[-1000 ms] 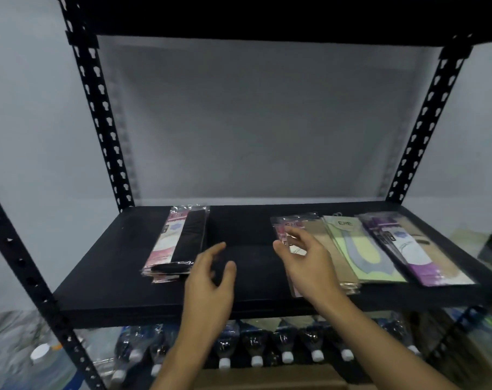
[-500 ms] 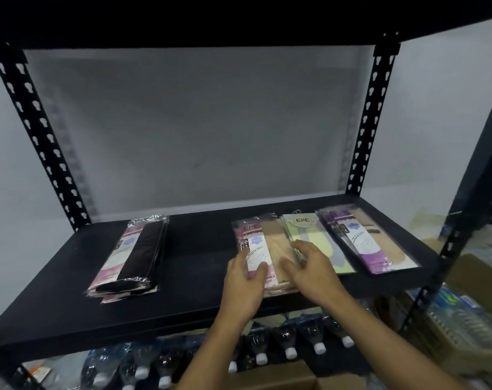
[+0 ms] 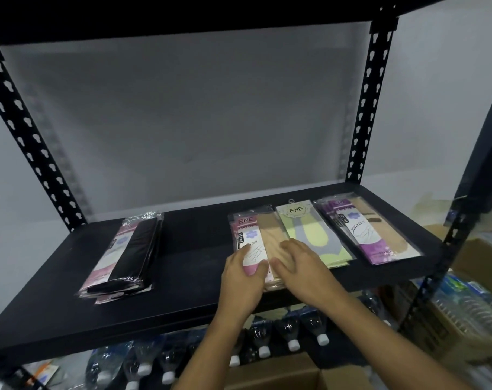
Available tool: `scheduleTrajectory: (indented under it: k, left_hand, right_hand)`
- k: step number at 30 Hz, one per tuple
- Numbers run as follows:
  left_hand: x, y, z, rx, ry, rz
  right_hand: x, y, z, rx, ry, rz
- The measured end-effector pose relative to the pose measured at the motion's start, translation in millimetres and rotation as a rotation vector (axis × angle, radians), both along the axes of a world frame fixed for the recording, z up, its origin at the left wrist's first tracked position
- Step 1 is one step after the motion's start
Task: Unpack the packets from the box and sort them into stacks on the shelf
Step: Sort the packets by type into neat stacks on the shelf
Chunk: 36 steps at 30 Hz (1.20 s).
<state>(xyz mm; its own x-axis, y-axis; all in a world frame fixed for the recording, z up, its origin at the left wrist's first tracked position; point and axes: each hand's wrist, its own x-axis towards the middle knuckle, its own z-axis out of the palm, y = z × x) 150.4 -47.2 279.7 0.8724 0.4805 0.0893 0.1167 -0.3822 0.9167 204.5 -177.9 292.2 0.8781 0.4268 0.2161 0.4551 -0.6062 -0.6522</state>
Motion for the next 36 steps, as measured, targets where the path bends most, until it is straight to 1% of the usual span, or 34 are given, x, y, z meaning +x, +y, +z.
scheduleTrajectory:
  k: [6,11,16,21,24,28,31,36]
  left_hand:
    - [0.2,1.0,0.1,-0.041,0.006,0.016]
    - [-2.0,0.0,0.6,-0.086,-0.013,0.024]
    - [-2.2,0.8,1.5,-0.096,-0.019,0.02]
    - [-2.3,1.5,-1.5,-0.111,-0.024,0.016]
    - [-3.4,-0.9,-2.9,-0.105,-0.026,0.008]
    - [-2.8,-2.3,-4.9,-0.051,-0.012,-0.001]
    - [-0.7,1.3,-5.3,-0.079,0.018,0.005]
    - [1.6,3.1,-2.8,-0.094,0.014,-0.002]
  right_hand:
    - [0.0,3.2,11.4,-0.046,-0.009,-0.011]
    - [-3.5,13.6,12.0,0.007,0.006,-0.004]
    - [-3.9,15.8,4.3,0.036,0.039,-0.069]
    - [-5.1,14.6,-0.6,0.084,0.05,-0.059]
    - [-6.4,15.2,-1.4,0.062,0.029,-0.043]
    - [-9.1,19.9,-1.9,0.045,0.034,-0.018]
    - [-10.2,21.7,-0.4,0.051,0.018,-0.022]
    - [-13.4,22.6,6.7,0.04,0.016,-0.033]
